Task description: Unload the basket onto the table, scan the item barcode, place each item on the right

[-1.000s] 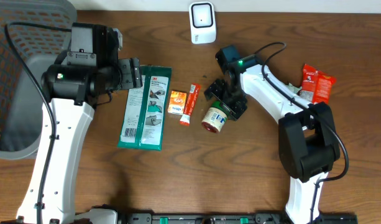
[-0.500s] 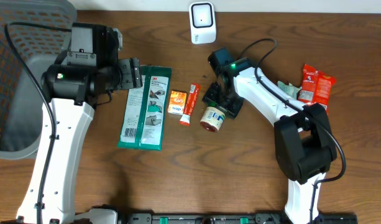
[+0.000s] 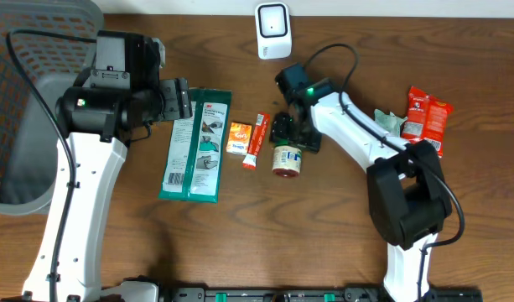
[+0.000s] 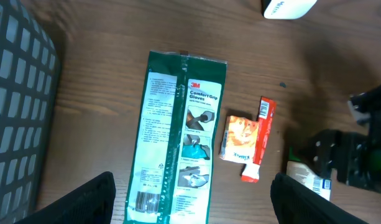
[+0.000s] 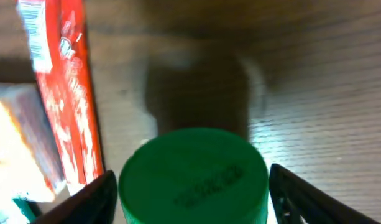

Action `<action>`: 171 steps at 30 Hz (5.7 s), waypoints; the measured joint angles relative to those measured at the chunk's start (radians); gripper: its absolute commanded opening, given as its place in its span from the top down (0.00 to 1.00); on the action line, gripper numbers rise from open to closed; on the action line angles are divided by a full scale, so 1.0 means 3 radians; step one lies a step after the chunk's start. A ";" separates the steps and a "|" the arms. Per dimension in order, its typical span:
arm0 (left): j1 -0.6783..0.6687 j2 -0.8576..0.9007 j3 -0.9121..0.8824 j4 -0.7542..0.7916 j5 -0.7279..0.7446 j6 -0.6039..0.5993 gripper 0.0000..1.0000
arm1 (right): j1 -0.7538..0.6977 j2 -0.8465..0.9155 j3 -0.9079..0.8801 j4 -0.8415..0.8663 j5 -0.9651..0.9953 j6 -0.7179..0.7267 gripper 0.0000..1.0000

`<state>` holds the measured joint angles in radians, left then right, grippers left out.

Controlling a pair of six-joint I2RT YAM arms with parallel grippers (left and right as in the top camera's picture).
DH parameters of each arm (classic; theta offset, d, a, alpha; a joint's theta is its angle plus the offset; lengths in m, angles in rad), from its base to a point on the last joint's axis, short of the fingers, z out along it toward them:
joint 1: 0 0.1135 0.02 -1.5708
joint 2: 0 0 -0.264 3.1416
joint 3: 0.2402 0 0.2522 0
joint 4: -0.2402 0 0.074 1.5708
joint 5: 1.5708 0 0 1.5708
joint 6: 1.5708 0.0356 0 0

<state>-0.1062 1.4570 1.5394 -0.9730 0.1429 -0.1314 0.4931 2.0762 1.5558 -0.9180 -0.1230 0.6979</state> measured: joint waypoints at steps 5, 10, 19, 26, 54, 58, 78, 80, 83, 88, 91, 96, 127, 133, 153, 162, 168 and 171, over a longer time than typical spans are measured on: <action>0.0000 0.0000 0.0000 0.0000 0.0001 0.0000 0.20 | 0.0036 0.0000 0.0000 -0.0055 -0.0013 -0.0019 0.08; 0.0000 0.0000 0.0000 0.0000 0.0000 0.0000 0.20 | 0.0055 0.0000 0.0000 -0.0022 -0.0010 -0.0008 0.15; 0.0000 0.0000 0.0000 0.0000 0.0001 0.0000 0.20 | 0.0112 0.0000 0.0000 0.0140 0.0117 -0.0484 0.20; 0.0000 0.0000 0.0000 0.0000 0.0000 0.0000 0.20 | 0.0113 0.0000 0.0000 0.0111 0.0165 -0.0988 0.21; 0.0000 0.0000 0.0000 0.0000 0.0001 0.0000 0.20 | 0.0113 -0.0064 -0.0108 0.0148 0.0211 -0.1256 0.54; 0.0000 0.0000 0.0000 0.0000 0.0000 0.0000 0.20 | 0.0113 -0.0370 -0.0108 0.0072 0.0228 -0.1353 0.57; 0.0000 0.0000 0.0000 0.0000 0.0000 0.0000 0.20 | 0.0113 -0.0615 -0.0287 -0.0047 0.0598 -0.1418 0.31; 0.0000 0.0000 0.0000 0.0000 0.0000 0.0000 0.20 | 0.0113 -0.0615 -0.0287 -0.0086 0.0599 -0.1437 0.26; 0.0000 0.0000 0.0000 0.0000 0.0000 0.0000 0.20 | 0.0113 -0.0622 -0.0287 -0.0106 0.0584 -0.1483 0.15; 0.0000 0.0000 0.0000 0.0000 0.0000 0.0000 0.20 | 0.0112 -0.0778 -0.0268 -0.0188 0.0520 -0.1589 0.01; 0.0000 0.0000 0.0000 0.0000 0.0001 0.0000 0.20 | 0.0094 -0.0974 -0.0097 -0.0352 0.0456 -0.1602 0.01; 0.0000 0.0000 0.0000 0.0000 0.0001 0.0000 0.20 | -0.0024 -0.1053 0.0543 -0.1020 0.0309 -0.1607 0.01; 0.0000 0.0000 0.0000 0.0000 0.0000 0.0000 0.20 | 0.0048 0.0294 0.0702 -0.1269 0.0295 -0.1633 0.15; 0.0000 0.0000 0.0000 0.0000 0.0000 0.0000 0.20 | 0.0051 0.0295 0.0404 -0.1003 0.0350 -0.1623 0.28; 0.0000 0.0000 0.0000 -0.0001 0.0001 0.0000 0.20 | 0.0051 0.0184 0.0838 -0.1118 0.0374 -0.1662 0.50; 0.0000 0.0000 0.0000 0.0000 0.0000 0.0000 0.20 | 0.0051 -0.0310 0.2266 -0.1548 0.0407 -0.1685 0.47; 0.0000 0.0000 0.0000 0.0000 0.0000 0.0000 0.20 | 0.0039 -0.0318 0.2380 -0.1024 0.0573 -0.1692 0.50; 0.0000 0.0000 0.0000 0.0000 0.0000 0.0000 0.20 | 0.0032 -0.0165 0.2378 -0.0604 0.0708 -0.1710 0.50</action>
<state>-0.1062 1.4570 1.5394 -0.9730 0.1429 -0.1314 0.5026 2.0266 2.2692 -1.0992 0.0895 0.1848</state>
